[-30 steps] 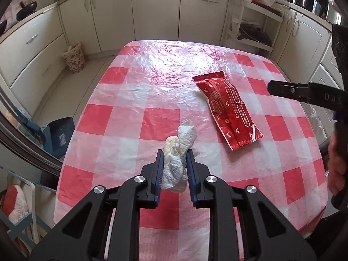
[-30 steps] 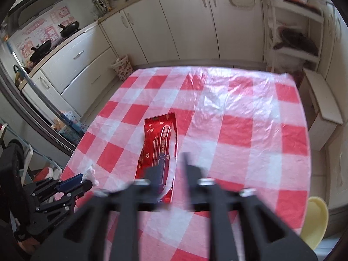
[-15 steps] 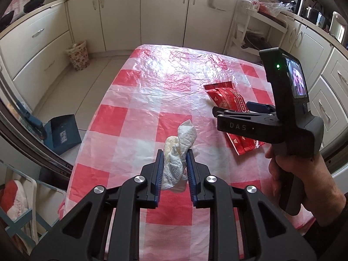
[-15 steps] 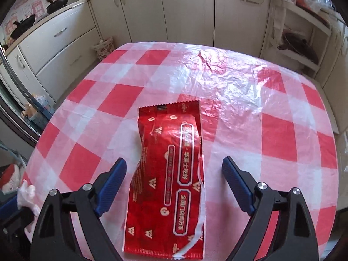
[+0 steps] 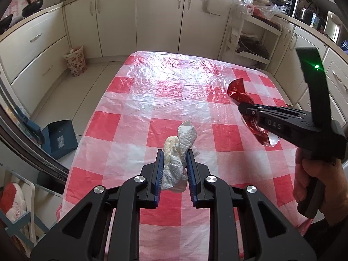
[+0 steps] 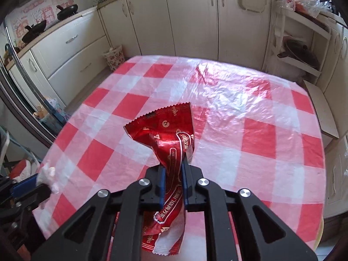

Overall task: Collect trash
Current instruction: 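Carry the red wrapper and white tissue to the yellow bin with both tools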

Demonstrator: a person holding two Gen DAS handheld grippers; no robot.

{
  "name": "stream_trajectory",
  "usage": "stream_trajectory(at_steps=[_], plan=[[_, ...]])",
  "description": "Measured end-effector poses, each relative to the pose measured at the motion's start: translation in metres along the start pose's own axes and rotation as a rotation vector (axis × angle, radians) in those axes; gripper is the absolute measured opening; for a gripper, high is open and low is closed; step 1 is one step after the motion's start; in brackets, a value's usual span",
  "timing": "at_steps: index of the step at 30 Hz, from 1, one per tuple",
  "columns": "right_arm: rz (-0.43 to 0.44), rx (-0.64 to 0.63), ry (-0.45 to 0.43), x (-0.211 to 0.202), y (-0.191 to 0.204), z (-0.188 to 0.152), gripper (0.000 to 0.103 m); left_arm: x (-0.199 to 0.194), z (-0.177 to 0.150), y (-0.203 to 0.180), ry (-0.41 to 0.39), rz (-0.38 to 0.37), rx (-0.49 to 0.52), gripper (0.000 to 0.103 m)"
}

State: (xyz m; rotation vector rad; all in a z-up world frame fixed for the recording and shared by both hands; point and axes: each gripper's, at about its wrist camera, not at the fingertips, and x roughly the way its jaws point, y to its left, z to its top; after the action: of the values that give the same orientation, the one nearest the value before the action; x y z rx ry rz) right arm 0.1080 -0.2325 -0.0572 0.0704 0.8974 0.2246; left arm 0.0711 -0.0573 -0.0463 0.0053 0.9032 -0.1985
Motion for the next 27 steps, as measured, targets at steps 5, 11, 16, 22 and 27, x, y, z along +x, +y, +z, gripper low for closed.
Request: stream_trajectory(at_steps=[5, 11, 16, 22, 27], plan=[[0.003, 0.01, -0.054, -0.044, -0.015, -0.011, 0.013, -0.01, -0.004, -0.012, -0.032, -0.019, 0.012, 0.02], [-0.017, 0.03, -0.081, -0.078, -0.035, -0.033, 0.013, -0.021, -0.013, -0.029, -0.055, -0.035, 0.039, 0.02], [-0.047, 0.039, -0.07, -0.092, -0.053, -0.051, 0.013, -0.025, -0.015, -0.043, -0.07, -0.033, 0.063, 0.02], [-0.062, 0.054, -0.066, -0.103, -0.071, -0.062, 0.013, -0.027, -0.015, -0.059, -0.089, -0.035, 0.091, 0.02], [-0.062, 0.057, -0.072, -0.108, -0.077, -0.064, 0.013, -0.026, -0.014, -0.072, -0.099, -0.038, 0.118, 0.019]])
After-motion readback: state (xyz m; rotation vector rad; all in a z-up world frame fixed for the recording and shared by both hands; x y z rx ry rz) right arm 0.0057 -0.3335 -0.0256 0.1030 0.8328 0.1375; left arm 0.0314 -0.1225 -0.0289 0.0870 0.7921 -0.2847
